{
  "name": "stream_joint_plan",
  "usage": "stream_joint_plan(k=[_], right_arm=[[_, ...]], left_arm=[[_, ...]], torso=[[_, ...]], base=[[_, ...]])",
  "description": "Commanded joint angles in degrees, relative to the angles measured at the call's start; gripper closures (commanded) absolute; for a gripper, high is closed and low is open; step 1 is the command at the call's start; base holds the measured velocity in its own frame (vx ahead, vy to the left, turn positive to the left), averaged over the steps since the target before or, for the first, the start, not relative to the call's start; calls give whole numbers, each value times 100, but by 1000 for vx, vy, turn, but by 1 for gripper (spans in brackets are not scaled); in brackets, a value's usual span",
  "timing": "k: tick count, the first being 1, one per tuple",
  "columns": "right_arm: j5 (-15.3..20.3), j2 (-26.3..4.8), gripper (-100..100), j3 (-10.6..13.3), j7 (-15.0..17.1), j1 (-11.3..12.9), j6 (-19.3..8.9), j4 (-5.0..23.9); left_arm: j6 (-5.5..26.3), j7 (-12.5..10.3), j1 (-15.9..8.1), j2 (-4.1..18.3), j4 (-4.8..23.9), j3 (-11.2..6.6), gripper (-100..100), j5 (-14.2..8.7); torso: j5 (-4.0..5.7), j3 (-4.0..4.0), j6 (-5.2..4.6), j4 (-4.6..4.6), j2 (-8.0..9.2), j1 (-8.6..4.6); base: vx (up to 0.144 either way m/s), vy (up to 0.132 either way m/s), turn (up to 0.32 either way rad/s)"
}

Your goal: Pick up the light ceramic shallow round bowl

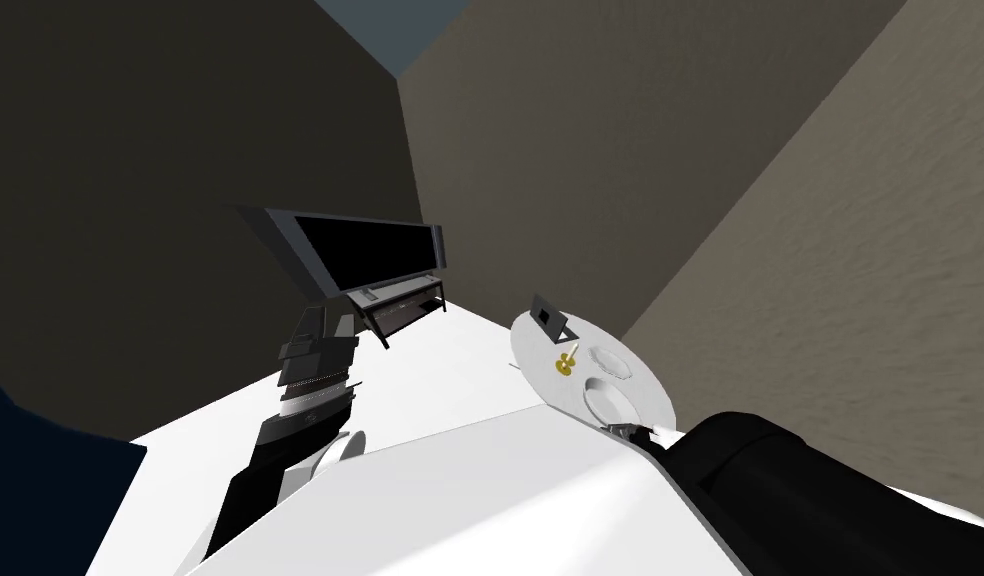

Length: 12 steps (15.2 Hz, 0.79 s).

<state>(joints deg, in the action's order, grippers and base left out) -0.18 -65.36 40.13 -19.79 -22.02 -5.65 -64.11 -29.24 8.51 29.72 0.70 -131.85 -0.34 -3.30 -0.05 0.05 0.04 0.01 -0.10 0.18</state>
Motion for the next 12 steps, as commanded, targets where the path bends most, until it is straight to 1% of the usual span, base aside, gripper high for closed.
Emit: stream_joint_plan(k=[1,2,3,4,5,7,10,11,12], right_arm=[[-53,-133,-100,250,-37,20,-160,92],[-53,-133,-100,250,-37,20,-160,92],[-60,-136,-100,397,-75,36,-210,206],[-60,-136,-100,397,-75,36,-210,206],[-67,-124,-100,537,-109,50,-253,305],[-80,-71,-100,784,-165,73,-318,461],[-99,52,-100,1087,-226,96,-377,616],[-98,48,-100,994,-208,141,-286,676],[-28,231,-100,960,-232,166,-312,816]], left_arm=[[0,0,0,0,0,0,0,0],[0,0,0,0,0,0,0,0],[0,0,1,0,0,0,0,0],[0,0,0,0,0,0,0,0],[0,0,0,0,0,0,0,0],[0,0,0,0,0,0,0,0],[0,0,1,0,0,0,0,0],[0,0,1,0,0,0,0,0],[0,0,1,0,0,-1,0,0]], torso=[[0,0,0,0,0,0],[0,2,1,1,-3,0],[1,2,-4,1,-3,-3],[2,1,-3,1,-2,-4],[1,1,-3,1,0,-5],[2,4,2,1,-7,-5],[3,11,0,4,-18,-7],[4,9,-2,4,-15,-9],[3,5,-6,2,-6,-10]], base=[[66,36,282],[61,23,185],[56,23,184],[52,21,181],[61,21,216],[91,29,335],[94,11,288],[52,-3,102],[16,-31,38]])
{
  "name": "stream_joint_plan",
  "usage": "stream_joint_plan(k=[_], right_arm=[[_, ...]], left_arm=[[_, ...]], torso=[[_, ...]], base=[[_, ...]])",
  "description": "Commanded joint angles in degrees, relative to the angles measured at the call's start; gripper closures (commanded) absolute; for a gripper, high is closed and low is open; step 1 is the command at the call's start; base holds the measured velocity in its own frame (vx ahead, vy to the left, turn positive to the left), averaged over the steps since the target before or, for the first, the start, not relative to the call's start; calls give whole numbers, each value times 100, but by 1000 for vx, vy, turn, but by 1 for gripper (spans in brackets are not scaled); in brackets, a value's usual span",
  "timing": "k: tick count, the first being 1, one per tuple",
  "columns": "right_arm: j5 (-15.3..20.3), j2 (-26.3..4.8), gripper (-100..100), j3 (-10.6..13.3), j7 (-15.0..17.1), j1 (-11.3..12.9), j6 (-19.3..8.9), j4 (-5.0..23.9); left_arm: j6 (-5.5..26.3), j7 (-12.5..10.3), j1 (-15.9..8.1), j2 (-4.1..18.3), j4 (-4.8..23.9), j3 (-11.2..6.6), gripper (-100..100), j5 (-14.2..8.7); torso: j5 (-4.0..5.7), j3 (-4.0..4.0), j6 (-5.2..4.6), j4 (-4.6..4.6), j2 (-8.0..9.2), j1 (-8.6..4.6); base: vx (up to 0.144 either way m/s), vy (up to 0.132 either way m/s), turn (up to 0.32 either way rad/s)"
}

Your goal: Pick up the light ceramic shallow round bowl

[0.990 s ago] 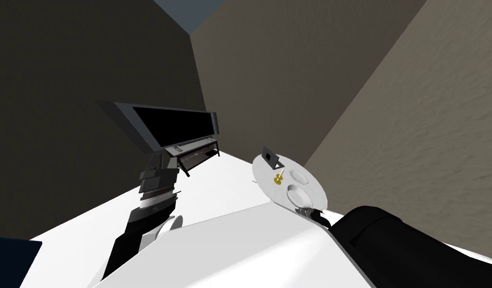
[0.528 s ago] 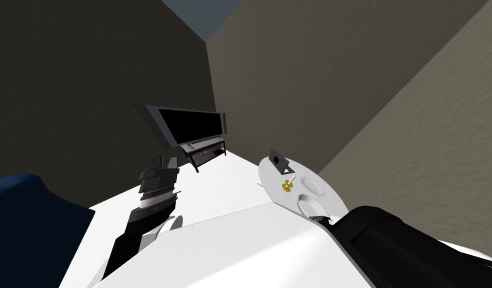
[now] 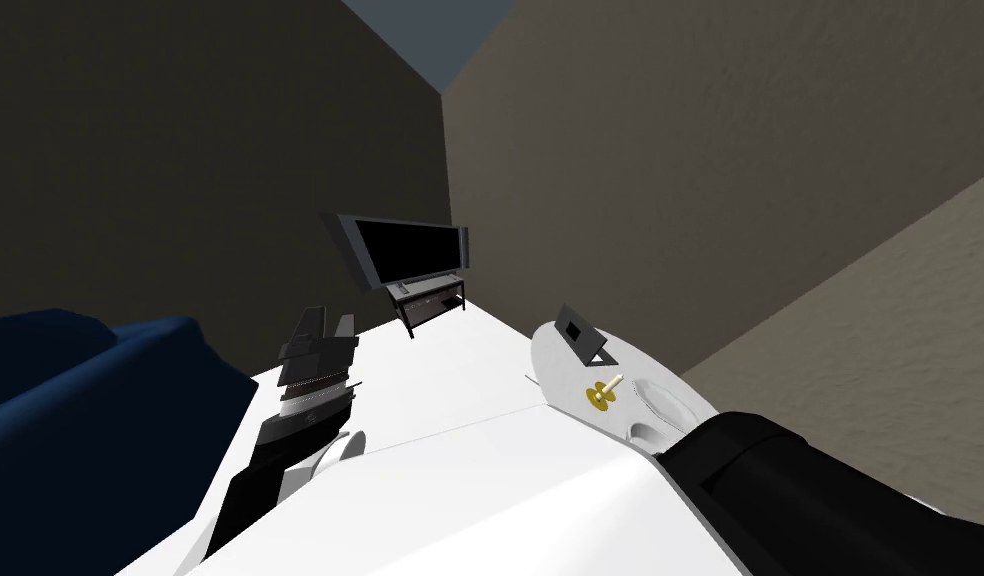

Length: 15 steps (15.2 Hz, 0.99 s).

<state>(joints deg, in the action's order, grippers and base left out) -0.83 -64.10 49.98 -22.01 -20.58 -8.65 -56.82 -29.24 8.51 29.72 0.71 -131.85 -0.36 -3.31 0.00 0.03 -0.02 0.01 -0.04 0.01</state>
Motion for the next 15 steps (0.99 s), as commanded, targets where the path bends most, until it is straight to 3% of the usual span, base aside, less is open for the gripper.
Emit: stream_joint_plan(k=[1,4,5,6,10,14,15], right_arm=[[57,161,-100,-40,-15,33,-18,130],[158,440,-100,-116,-39,88,-49,345],[126,370,-100,-85,-33,88,-22,311],[132,393,100,-86,-38,97,-24,335],[130,395,100,-87,-35,97,-20,331],[-24,-62,100,21,5,-11,7,-42],[27,49,100,-24,-6,-4,-38,6]], left_arm=[[0,0,0,0,0,0,0,0],[0,0,-1,0,0,0,0,0],[0,0,-1,0,0,0,0,0],[0,0,-1,0,1,0,0,0],[0,0,0,0,0,0,0,0],[0,0,0,-1,0,1,0,0],[0,0,0,-1,0,1,0,0]], torso=[[0,0,0,0,0,0],[5,-15,-1,-6,26,-24],[7,-19,-1,-7,32,-27],[5,-19,-2,-8,31,-19],[-3,-14,-1,-5,23,2],[-19,-10,-5,-3,17,45],[-23,-9,-5,-3,15,53]], base=[[-4,-58,56],[-29,-80,63],[-22,-46,22],[-7,-18,3],[-1,-2,1],[18,69,-68],[16,52,-38]])
